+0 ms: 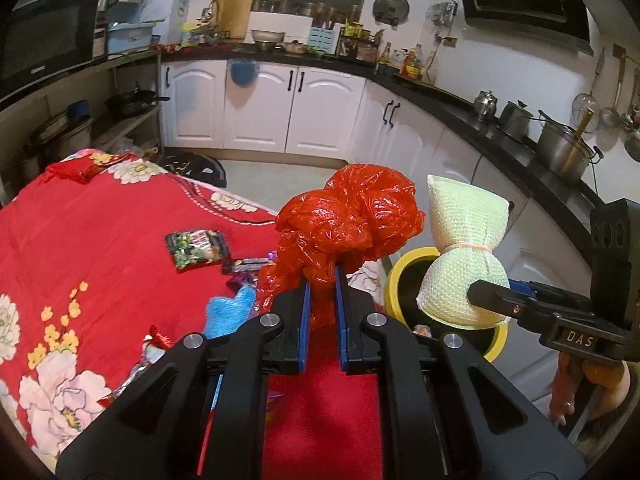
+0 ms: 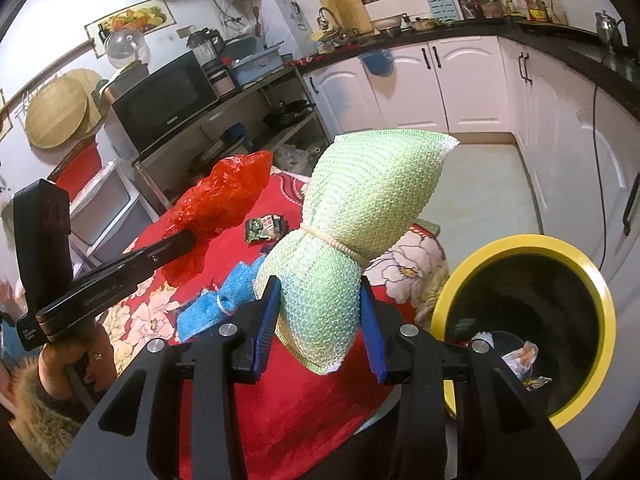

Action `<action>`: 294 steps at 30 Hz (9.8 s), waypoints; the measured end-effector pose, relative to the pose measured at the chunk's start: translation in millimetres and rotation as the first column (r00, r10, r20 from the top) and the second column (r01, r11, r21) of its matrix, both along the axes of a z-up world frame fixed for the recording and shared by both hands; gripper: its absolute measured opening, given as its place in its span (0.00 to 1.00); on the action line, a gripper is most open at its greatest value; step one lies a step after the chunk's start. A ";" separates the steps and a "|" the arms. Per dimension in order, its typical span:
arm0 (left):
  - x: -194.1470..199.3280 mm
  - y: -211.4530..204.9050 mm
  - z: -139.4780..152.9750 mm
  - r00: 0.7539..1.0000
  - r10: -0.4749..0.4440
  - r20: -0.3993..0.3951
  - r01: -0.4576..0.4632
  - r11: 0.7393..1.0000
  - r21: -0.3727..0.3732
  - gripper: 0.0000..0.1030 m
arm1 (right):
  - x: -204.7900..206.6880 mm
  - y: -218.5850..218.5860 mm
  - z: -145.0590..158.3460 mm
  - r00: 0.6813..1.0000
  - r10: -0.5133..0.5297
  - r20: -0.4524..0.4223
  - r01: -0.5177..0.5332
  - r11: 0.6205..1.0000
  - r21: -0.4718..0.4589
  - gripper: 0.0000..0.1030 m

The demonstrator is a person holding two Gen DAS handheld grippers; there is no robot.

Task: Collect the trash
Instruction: 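Lift the red bag with the left tool while the right tool carries the green sponge toward the bin, then open the left tool over the bin while the right tool releases the green sponge, then move both open tools back from the bin toward the table, then grasp the red snack wrapper with the left tool while the right tool grasps the purple-yellow chip bag, then carry the red wrapper with the left tool while the right tool carries the chip bag over the bin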

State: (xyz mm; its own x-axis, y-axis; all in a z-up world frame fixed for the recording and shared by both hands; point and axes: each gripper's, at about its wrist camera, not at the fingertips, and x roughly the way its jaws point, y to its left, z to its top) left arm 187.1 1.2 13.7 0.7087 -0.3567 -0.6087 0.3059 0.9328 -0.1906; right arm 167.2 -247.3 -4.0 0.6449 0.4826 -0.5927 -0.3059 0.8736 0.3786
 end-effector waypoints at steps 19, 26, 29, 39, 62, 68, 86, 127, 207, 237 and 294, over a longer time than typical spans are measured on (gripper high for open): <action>7.5 -62.6 -0.5 0.993 -0.116 0.006 0.116 0.993 0.002 0.06 | -17.1 -70.1 -2.5 0.988 -0.153 0.008 0.153 0.988 -0.030 0.36; 10.1 -94.7 -4.0 0.985 -0.171 0.001 0.171 0.985 0.006 0.06 | -20.3 -96.3 -6.8 0.974 -0.225 0.016 0.226 0.972 -0.059 0.36; 10.9 -107.9 -5.3 0.981 -0.193 -0.002 0.193 0.981 0.012 0.06 | -21.8 -107.2 -10.2 0.967 -0.256 0.018 0.256 0.964 -0.073 0.36; 15.4 -142.7 -16.4 0.967 -0.252 -0.029 0.253 0.967 0.028 0.06 | -22.9 -133.2 -19.7 0.945 -0.325 0.033 0.326 0.937 -0.125 0.36; 35.8 -185.1 -60.6 0.943 -0.301 -0.140 0.310 0.950 0.043 0.06 | -14.5 -146.5 -60.8 0.934 -0.350 -0.075 0.334 0.927 -0.174 0.36; 43.7 -200.2 -74.1 0.936 -0.307 -0.172 0.319 0.946 0.049 0.06 | -11.6 -151.9 -71.2 0.926 -0.360 -0.111 0.338 0.924 -0.180 0.37; 59.9 -196.3 -92.1 0.952 -0.217 -0.215 0.234 0.971 0.056 0.69 | -8.5 -162.5 -83.3 0.900 -0.411 -0.147 0.383 0.905 -0.185 0.63; -21.8 -43.4 3.5 0.995 0.094 0.038 -0.095 0.995 0.029 0.90 | -43.7 -82.2 -3.0 0.951 -0.286 0.115 0.301 0.941 -0.153 0.83; -35.3 178.6 -102.8 0.919 0.292 -0.263 -0.330 0.937 -0.114 0.62 | 10.1 183.0 -84.8 0.962 0.246 -0.118 -0.268 0.935 -0.233 0.74; -35.0 182.6 -107.6 0.916 0.297 -0.269 -0.340 0.932 -0.127 0.07 | 5.5 180.6 -97.5 0.947 0.289 -0.142 -0.313 0.930 -0.194 0.19; -74.6 74.0 -0.2 0.984 0.176 0.012 -0.176 0.984 -0.027 0.07 | -29.5 82.7 15.0 0.973 0.194 0.125 -0.173 0.972 -0.162 0.19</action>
State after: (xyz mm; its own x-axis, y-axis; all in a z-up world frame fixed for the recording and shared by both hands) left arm 112.5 75.2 13.5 0.7702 -0.2414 -0.5904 0.1405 0.9671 -0.2121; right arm 137.7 -164.7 11.0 0.6347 0.5135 -0.5775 -0.5066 0.8408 0.1908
